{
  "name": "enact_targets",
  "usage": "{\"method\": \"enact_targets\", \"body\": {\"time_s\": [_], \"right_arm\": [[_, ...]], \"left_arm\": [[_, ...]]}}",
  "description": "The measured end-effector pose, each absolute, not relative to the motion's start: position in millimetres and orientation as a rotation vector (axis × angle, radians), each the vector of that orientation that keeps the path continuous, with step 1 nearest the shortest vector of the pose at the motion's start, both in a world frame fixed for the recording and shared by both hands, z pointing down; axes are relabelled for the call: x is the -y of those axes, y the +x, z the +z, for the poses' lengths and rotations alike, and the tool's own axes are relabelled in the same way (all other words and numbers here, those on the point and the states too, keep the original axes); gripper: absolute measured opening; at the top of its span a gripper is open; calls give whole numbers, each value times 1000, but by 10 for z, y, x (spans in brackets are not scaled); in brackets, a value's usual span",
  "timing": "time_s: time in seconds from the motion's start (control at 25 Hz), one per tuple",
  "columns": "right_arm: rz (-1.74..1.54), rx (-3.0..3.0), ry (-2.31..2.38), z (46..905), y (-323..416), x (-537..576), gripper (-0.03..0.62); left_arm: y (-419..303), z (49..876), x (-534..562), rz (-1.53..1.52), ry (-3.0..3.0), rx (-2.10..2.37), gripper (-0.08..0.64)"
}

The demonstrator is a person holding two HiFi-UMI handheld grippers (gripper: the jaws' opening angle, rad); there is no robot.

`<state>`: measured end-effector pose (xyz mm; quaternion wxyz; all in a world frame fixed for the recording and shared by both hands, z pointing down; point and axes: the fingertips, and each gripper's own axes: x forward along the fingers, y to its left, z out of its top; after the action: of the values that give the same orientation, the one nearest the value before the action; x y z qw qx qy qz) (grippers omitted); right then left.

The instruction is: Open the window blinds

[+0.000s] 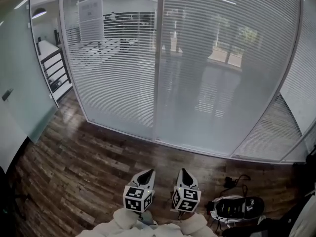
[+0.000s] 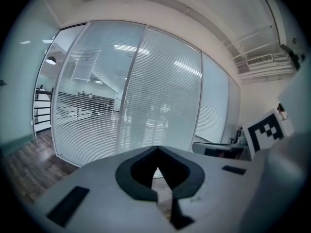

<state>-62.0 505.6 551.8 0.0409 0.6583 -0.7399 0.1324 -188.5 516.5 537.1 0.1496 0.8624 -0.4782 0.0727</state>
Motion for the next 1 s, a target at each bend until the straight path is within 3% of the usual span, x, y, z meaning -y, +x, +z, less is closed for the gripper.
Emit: {"method": "enact_targets", "body": {"time_s": [1.0], "right_arm": [[391,2232,2075,5433,-362,-1887,12]], "left_arm": [[-1588,5299,-1925,233,2555,1323,0]]}}
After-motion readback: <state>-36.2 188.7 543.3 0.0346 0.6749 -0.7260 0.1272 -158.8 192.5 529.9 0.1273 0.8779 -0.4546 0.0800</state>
